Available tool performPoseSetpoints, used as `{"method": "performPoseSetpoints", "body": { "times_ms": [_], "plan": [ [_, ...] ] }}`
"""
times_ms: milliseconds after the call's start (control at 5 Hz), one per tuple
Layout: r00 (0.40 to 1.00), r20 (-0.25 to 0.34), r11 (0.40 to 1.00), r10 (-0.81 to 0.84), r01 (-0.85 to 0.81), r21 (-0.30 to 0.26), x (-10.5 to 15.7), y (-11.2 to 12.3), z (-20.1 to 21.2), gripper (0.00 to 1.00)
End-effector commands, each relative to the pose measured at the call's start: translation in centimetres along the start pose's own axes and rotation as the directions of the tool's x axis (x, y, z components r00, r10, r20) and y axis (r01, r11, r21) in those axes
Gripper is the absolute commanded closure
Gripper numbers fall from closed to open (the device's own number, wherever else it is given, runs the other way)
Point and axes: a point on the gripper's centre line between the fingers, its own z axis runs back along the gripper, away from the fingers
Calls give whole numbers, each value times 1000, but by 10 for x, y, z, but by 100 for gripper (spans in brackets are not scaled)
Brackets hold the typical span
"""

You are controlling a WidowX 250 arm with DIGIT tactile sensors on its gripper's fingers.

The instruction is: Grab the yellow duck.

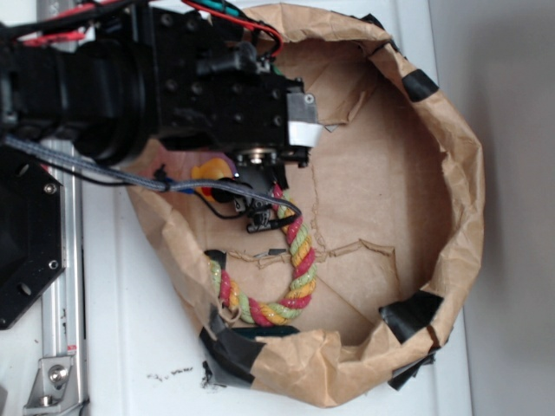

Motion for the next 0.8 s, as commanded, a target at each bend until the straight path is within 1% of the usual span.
{"method": "performPoseSetpoints", "body": {
  "times_ms": [0,200,600],
  "plan": [
    [994,68,993,-83,88,-73,-7,-34,27,0],
    [995,61,995,-76,80,-60,-8,-30,23,0],
    [996,55,996,-69,72,-59,-6,-26,18,0]
  ]
}}
